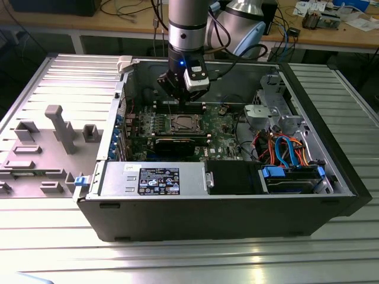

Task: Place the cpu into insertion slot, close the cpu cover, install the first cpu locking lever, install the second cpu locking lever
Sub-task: 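Install the first cpu locking lever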

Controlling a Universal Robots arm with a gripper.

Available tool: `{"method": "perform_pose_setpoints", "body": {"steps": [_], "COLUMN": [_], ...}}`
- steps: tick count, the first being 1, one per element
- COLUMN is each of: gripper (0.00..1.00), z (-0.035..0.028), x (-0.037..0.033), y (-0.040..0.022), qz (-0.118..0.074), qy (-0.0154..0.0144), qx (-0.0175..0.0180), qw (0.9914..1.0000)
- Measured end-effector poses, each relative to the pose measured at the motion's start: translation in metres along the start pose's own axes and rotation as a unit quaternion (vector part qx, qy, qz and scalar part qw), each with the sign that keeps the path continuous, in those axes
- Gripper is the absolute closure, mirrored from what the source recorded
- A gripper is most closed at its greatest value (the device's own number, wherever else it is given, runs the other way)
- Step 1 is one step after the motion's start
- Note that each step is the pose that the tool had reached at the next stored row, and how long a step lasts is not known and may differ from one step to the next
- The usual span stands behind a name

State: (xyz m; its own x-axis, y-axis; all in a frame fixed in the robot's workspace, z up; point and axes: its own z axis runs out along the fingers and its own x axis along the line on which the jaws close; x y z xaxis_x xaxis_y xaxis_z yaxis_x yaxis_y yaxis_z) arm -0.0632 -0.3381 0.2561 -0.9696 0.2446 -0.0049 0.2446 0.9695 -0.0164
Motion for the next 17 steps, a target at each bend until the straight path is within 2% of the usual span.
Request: {"method": "perform_pose_setpoints", "body": {"steps": [6,9,11,14,17], "gripper": [0.89,0.89,0.89,0.89,0.89], "z": [0.0001,0.0001,0.0002,0.0002,0.0002], "x": [0.0082,0.0087,0.0087,0.0087,0.0088], "y": [-0.002,-0.0022,-0.0022,-0.0022,-0.0022], "qz": [-0.002,-0.006,-0.016,-0.04,-0.043], "qy": [-0.0006,-0.0002,-0.0003,-0.0007,-0.0007], "qx": [-0.0002,-0.0019,-0.0021,-0.0021,-0.0022], "qw": [1.0,0.99998,0.99986,0.9992,0.99909]}}
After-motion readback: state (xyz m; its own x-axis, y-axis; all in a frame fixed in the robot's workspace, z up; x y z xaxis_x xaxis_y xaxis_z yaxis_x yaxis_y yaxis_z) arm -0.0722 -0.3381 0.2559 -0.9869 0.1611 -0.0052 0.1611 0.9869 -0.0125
